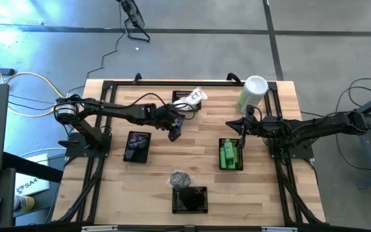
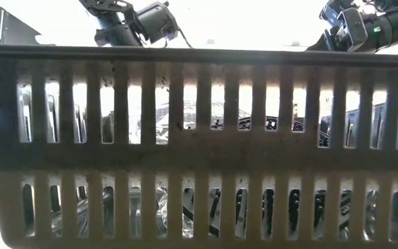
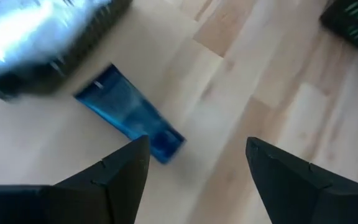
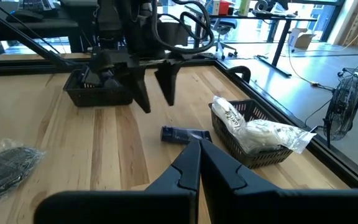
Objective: Pick & Place Travel size toiletries
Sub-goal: Put the blue bottle into the middle left black bin
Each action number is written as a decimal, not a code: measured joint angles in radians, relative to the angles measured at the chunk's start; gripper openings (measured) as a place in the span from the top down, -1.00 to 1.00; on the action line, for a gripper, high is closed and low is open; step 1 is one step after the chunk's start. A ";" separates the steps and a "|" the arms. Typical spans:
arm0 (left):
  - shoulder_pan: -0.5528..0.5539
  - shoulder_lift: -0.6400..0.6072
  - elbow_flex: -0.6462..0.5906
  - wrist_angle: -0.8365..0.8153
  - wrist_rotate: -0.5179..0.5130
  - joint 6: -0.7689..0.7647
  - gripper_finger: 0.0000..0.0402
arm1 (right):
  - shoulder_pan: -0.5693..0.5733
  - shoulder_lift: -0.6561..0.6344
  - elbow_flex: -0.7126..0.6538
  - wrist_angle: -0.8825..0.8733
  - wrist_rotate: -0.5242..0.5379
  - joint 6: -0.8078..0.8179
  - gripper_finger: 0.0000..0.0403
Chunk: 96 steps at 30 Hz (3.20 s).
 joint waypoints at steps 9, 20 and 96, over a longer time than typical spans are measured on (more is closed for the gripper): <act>0.000 0.000 0.000 0.000 0.047 -0.313 -0.31 | 0.000 0.000 0.000 0.000 0.000 -0.001 0.98; -0.037 0.000 0.000 0.008 0.001 -0.366 -0.31 | 0.000 0.000 0.000 -0.006 0.000 -0.002 0.98; -0.092 0.389 0.330 -0.366 -0.292 -0.564 -0.31 | 0.000 0.000 0.000 -0.039 0.004 -0.026 0.98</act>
